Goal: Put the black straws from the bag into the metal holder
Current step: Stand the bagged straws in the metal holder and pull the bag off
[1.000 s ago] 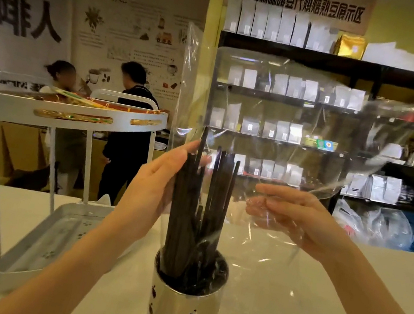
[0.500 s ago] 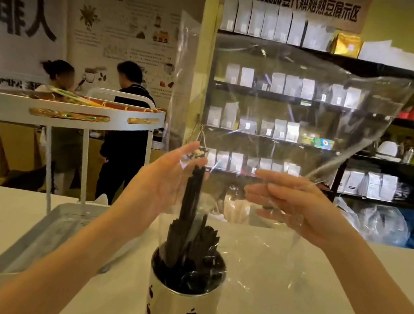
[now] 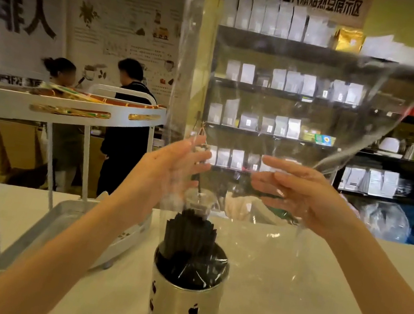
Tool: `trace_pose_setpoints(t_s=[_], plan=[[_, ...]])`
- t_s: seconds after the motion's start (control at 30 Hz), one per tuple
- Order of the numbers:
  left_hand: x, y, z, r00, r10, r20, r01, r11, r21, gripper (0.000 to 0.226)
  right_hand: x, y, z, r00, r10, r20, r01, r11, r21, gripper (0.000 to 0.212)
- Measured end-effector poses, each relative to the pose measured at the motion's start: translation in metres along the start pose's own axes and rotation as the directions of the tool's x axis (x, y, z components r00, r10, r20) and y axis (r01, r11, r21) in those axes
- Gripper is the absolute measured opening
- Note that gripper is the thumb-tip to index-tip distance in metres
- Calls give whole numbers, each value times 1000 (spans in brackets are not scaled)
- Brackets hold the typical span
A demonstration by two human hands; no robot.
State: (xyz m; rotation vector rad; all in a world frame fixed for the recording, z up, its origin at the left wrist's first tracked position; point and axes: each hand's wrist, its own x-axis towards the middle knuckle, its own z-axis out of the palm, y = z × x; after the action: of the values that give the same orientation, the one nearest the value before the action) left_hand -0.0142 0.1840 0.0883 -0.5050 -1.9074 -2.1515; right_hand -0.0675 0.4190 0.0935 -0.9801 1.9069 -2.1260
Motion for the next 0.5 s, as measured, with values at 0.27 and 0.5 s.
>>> trace_pose_setpoints(t_s=[0.27,0.5], plan=[[2,3,-9,994,108,-30,-106,992,68,21,2,-10,-8,999,-35,-34,35,999,-23,28],[5,-9,-1,997,28,72,-52,933,356,35,3,-33,-23,984,-125,-127,128,992,12,29]])
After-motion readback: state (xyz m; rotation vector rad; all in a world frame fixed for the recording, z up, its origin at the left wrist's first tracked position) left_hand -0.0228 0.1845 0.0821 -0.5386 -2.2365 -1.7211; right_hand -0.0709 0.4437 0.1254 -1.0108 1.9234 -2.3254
